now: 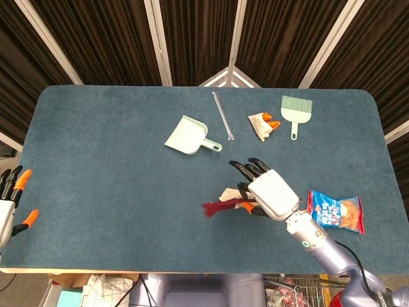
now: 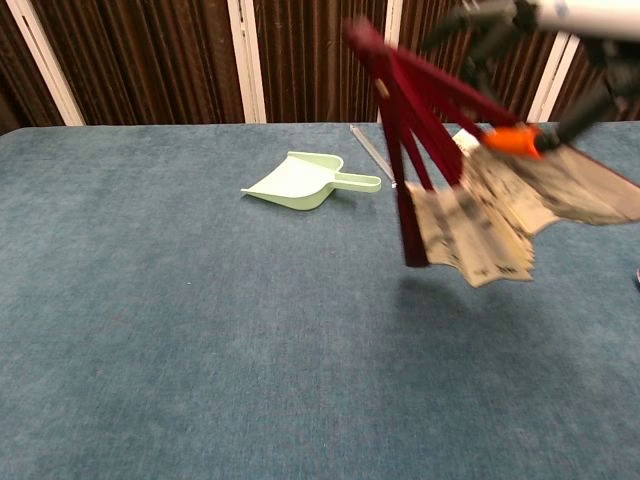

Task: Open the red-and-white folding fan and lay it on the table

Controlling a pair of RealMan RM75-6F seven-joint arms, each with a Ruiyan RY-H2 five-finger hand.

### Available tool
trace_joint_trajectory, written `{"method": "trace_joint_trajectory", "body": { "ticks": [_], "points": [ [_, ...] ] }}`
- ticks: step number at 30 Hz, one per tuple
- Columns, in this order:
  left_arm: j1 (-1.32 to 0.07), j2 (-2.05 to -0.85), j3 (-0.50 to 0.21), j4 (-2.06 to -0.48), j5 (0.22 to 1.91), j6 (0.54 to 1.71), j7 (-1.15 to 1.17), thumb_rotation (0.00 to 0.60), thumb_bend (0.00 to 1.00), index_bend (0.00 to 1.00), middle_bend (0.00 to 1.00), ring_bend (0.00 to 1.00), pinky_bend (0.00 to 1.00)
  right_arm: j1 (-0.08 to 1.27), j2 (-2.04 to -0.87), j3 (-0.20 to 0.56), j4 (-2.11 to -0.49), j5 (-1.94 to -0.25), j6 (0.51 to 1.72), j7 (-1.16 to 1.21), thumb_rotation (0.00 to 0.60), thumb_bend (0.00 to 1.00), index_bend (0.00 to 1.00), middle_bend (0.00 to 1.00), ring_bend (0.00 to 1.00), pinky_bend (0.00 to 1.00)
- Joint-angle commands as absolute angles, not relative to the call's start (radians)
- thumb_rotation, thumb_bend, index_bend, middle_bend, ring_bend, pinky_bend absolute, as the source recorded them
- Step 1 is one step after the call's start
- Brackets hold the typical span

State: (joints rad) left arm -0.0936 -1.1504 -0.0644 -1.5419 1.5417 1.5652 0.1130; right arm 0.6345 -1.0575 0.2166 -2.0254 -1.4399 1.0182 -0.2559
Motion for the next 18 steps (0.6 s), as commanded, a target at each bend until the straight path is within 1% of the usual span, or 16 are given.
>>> {"method": "trace_joint_trajectory", "body": {
  "ticks": [1, 7, 11, 14, 18],
  "points": [
    [-0.094, -1.152, -0.067, -1.534, 1.550, 1.575, 0.093, 0.600, 0.37, 0.00, 0.00, 0.00, 0.13, 0.714, -0.994, 0.297, -2.127, -1.303, 0.940, -0.312, 0.600, 0.42, 0.67, 0.14, 0.24, 0.16],
    [-0.098, -1.157, -0.064, -1.521, 1.567, 1.580, 0.047, 0.600, 0.36, 0.02, 0.00, 0.00, 0.13, 0.818, -0.977, 0.360, -2.207, -1.075, 0.901, -0.404, 0.600, 0.42, 0.67, 0.14, 0.24, 0.17],
    [-0.102, -1.165, -0.063, -1.516, 1.584, 1.586, 0.022, 0.600, 0.36, 0.03, 0.00, 0.00, 0.13, 0.895, -1.004, 0.371, -2.243, -0.943, 0.918, -0.496, 0.600, 0.42, 0.68, 0.14, 0.24, 0.17],
    [-0.108, -1.182, -0.058, -1.508, 1.603, 1.588, 0.008, 0.600, 0.33, 0.04, 0.00, 0.00, 0.13, 0.961, -1.056, 0.374, -2.266, -0.853, 0.957, -0.570, 0.600, 0.42, 0.70, 0.14, 0.25, 0.18],
    [-0.121, -1.196, -0.052, -1.500, 1.615, 1.574, -0.030, 0.600, 0.31, 0.06, 0.00, 0.00, 0.13, 1.060, -1.173, 0.361, -2.274, -0.750, 1.035, -0.684, 0.600, 0.42, 0.70, 0.14, 0.25, 0.18]
  ]
}}
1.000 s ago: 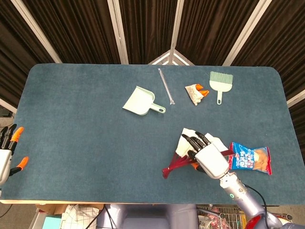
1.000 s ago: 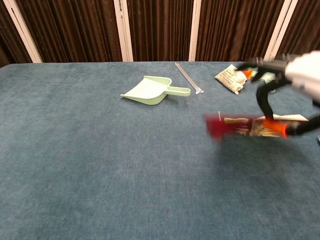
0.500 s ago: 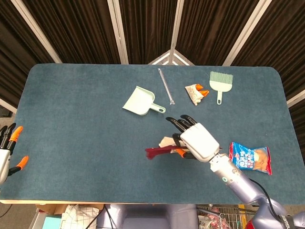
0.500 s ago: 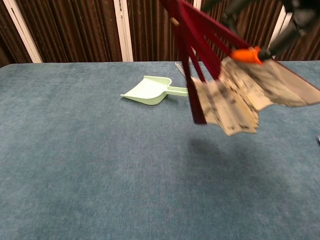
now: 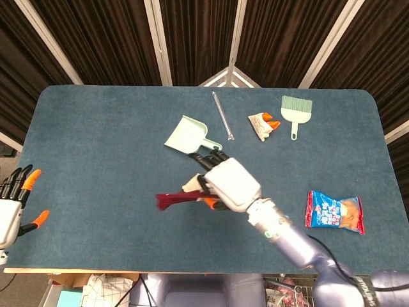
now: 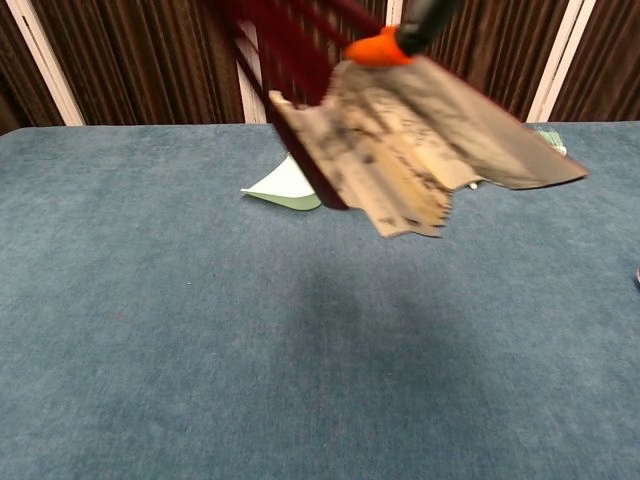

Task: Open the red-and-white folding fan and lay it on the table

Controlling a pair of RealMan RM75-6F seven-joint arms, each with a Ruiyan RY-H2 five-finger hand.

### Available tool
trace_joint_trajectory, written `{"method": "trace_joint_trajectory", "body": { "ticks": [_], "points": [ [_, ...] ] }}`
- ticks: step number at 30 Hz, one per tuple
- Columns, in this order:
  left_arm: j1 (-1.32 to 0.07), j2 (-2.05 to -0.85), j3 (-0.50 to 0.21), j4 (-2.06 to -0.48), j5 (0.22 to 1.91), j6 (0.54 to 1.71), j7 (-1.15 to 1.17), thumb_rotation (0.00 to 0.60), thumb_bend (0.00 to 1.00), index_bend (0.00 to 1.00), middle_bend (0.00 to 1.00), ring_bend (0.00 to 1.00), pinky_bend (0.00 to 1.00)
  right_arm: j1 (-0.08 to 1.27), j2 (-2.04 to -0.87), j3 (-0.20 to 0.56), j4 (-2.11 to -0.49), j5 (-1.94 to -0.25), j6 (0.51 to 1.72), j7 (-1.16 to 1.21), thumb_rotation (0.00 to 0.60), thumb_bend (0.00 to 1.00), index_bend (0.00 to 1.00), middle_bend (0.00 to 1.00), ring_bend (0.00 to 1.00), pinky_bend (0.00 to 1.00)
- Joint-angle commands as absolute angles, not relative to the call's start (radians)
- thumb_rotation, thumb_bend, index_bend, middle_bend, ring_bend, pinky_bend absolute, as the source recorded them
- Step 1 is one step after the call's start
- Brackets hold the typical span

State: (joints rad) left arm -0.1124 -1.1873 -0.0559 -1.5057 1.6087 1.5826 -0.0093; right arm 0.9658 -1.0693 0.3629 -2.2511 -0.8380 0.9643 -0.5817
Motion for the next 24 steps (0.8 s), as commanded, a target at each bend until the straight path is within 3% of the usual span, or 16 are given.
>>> {"method": "trace_joint_trajectory", "body": {
  "ticks": [1, 11, 24],
  "points": [
    [-0.122, -1.197, -0.053, -1.500, 1.615, 1.573, -0.034, 0.600, 0.31, 0.07, 0.01, 0.00, 0.13, 1.071, -1.187, 0.359, -2.274, -0.741, 1.042, -0.696, 0.600, 0.42, 0.70, 0.14, 0.25, 0.18],
    [-0.186, -1.223, -0.060, -1.520, 1.646, 1.523, -0.266, 0.600, 0.31, 0.15, 0.04, 0.00, 0.13, 1.271, -1.468, 0.365, -2.253, -0.594, 1.233, -0.897, 0.600, 0.42, 0.70, 0.14, 0.25, 0.18],
    [-0.261, -1.221, 0.022, -1.596, 1.717, 1.383, -0.401, 0.600, 0.28, 0.18, 0.05, 0.00, 0.13, 1.384, -1.598, 0.428, -2.214, -0.538, 1.347, -0.972, 0.600, 0.42, 0.71, 0.14, 0.25, 0.18]
  ]
}}
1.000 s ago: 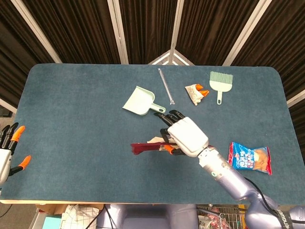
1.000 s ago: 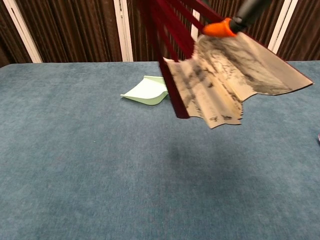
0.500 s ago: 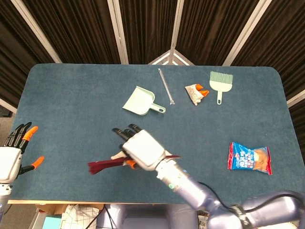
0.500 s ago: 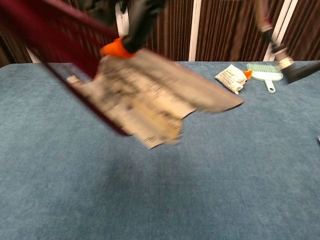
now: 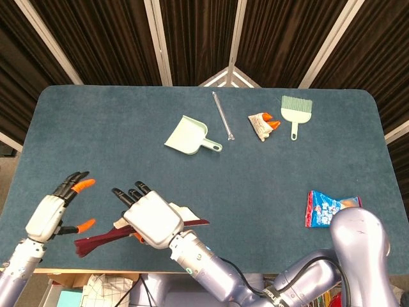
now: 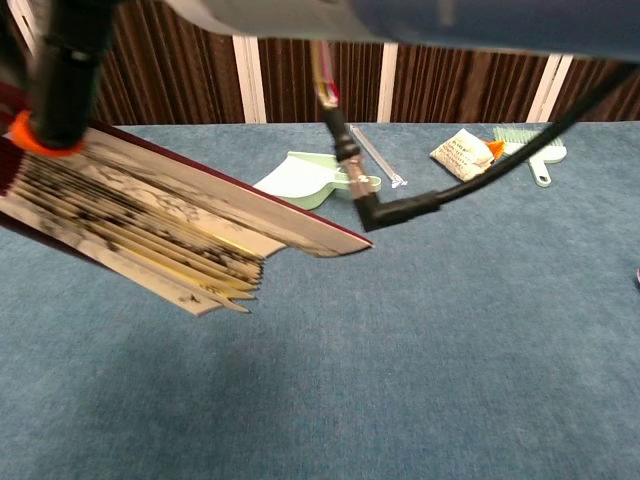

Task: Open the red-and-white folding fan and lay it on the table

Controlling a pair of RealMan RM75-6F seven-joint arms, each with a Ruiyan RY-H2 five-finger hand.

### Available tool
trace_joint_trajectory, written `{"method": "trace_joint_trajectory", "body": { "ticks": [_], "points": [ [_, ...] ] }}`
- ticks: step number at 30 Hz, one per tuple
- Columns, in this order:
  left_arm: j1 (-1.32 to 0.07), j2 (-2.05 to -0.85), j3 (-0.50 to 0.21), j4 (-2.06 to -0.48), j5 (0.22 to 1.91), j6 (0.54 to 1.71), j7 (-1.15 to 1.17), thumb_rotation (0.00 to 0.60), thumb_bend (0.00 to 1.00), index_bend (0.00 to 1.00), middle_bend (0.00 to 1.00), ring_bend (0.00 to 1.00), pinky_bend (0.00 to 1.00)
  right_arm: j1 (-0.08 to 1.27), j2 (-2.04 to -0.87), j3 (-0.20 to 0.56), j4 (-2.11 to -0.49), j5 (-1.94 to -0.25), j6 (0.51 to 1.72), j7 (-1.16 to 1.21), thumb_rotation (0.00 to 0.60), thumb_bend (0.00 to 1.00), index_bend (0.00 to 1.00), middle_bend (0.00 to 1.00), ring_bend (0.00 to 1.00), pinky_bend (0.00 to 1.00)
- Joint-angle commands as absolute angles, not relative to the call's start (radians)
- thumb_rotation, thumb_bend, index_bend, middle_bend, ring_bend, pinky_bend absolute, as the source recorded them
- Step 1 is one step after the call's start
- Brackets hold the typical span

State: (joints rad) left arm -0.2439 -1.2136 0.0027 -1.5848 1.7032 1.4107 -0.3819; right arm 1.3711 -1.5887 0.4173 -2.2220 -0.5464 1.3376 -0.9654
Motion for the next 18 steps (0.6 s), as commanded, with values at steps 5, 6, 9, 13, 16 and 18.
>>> {"method": "trace_joint_trajectory", "body": {
  "ticks": [5, 6, 9, 13, 16, 18],
  "points": [
    [-0.280, -1.231, 0.056, -1.608, 1.754, 1.354, -0.423, 0.600, 0.28, 0.21, 0.04, 0.00, 0.13, 1.405, -1.603, 0.451, -2.198, -0.512, 1.360, -0.979, 0.600, 0.42, 0.71, 0.14, 0.25, 0.18],
    [-0.280, -1.234, 0.057, -1.607, 1.755, 1.354, -0.418, 0.600, 0.28, 0.22, 0.04, 0.00, 0.13, 1.406, -1.604, 0.453, -2.195, -0.510, 1.361, -0.976, 0.600, 0.43, 0.71, 0.14, 0.25, 0.18],
    [-0.283, -1.249, 0.053, -1.602, 1.748, 1.354, -0.399, 0.600, 0.28, 0.24, 0.05, 0.00, 0.13, 1.406, -1.604, 0.453, -2.192, -0.506, 1.358, -0.965, 0.600, 0.43, 0.71, 0.14, 0.25, 0.18],
    [-0.291, -1.265, 0.043, -1.603, 1.743, 1.361, -0.413, 0.600, 0.28, 0.29, 0.06, 0.00, 0.13, 1.405, -1.602, 0.447, -2.195, -0.516, 1.350, -0.948, 0.600, 0.43, 0.71, 0.14, 0.25, 0.18],
    [-0.296, -1.275, 0.041, -1.600, 1.742, 1.360, -0.410, 0.600, 0.28, 0.34, 0.06, 0.00, 0.13, 1.404, -1.598, 0.442, -2.198, -0.521, 1.353, -0.944, 0.600, 0.43, 0.71, 0.14, 0.25, 0.18],
    [-0.300, -1.281, 0.039, -1.602, 1.737, 1.359, -0.415, 0.600, 0.28, 0.37, 0.08, 0.00, 0.13, 1.401, -1.592, 0.437, -2.202, -0.522, 1.358, -0.945, 0.600, 0.43, 0.72, 0.14, 0.25, 0.18]
  ]
}}
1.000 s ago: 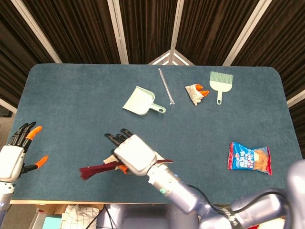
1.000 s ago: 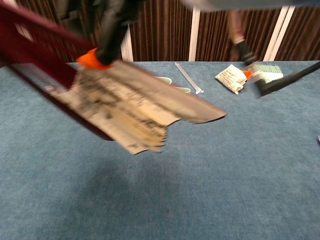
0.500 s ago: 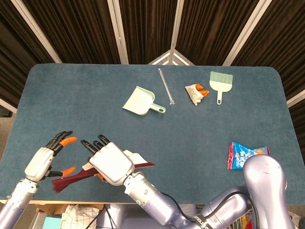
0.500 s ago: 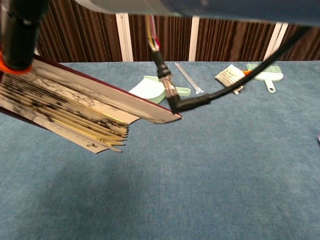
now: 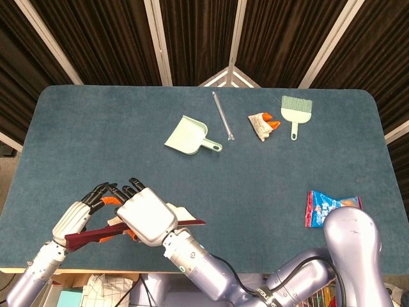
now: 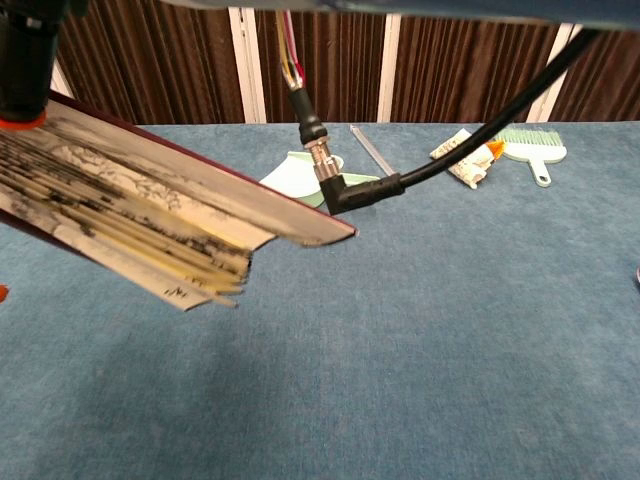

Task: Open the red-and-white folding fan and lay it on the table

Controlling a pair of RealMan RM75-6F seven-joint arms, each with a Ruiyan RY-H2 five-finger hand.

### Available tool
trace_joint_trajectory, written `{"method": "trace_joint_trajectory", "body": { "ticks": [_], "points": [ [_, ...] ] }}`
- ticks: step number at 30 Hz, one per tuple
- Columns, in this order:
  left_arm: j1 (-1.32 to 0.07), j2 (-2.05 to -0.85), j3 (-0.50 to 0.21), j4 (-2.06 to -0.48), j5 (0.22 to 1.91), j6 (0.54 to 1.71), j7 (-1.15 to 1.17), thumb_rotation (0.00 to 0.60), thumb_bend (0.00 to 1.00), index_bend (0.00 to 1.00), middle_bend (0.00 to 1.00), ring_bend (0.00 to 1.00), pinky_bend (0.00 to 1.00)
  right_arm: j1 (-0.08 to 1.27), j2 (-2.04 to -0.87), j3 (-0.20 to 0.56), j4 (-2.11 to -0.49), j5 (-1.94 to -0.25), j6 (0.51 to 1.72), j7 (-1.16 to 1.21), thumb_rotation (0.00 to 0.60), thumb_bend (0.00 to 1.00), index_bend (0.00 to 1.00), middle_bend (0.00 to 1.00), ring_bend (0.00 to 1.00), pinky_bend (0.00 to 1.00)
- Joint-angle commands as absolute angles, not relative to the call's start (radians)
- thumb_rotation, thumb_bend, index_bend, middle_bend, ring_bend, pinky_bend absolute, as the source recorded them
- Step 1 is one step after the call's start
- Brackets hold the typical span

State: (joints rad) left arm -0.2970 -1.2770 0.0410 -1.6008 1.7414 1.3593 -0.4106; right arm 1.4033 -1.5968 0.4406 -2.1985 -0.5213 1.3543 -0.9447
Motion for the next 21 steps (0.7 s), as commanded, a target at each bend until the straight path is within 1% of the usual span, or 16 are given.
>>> {"method": "trace_joint_trajectory", "body": {
  "ticks": [1, 10, 15, 21],
  "points": [
    [-0.300, -1.283, 0.037, -1.602, 1.734, 1.360, -0.418, 0.600, 0.28, 0.38, 0.08, 0.00, 0.13, 1.400, -1.590, 0.436, -2.204, -0.522, 1.360, -0.944, 0.600, 0.43, 0.72, 0.14, 0.25, 0.18],
    [-0.312, -1.299, 0.027, -1.607, 1.711, 1.355, -0.420, 0.600, 0.36, 0.46, 0.12, 0.00, 0.13, 1.385, -1.564, 0.421, -2.226, -0.534, 1.361, -0.924, 0.600, 0.43, 0.72, 0.14, 0.25, 0.18],
    [-0.319, -1.305, 0.023, -1.613, 1.704, 1.353, -0.420, 0.600, 0.39, 0.48, 0.14, 0.00, 0.13, 1.382, -1.557, 0.416, -2.232, -0.536, 1.359, -0.915, 0.600, 0.43, 0.72, 0.14, 0.25, 0.18],
    [-0.333, -1.309, 0.019, -1.626, 1.690, 1.332, -0.409, 0.600, 0.39, 0.48, 0.14, 0.00, 0.13, 1.380, -1.549, 0.415, -2.242, -0.540, 1.351, -0.901, 0.600, 0.43, 0.72, 0.14, 0.25, 0.18]
  ]
}}
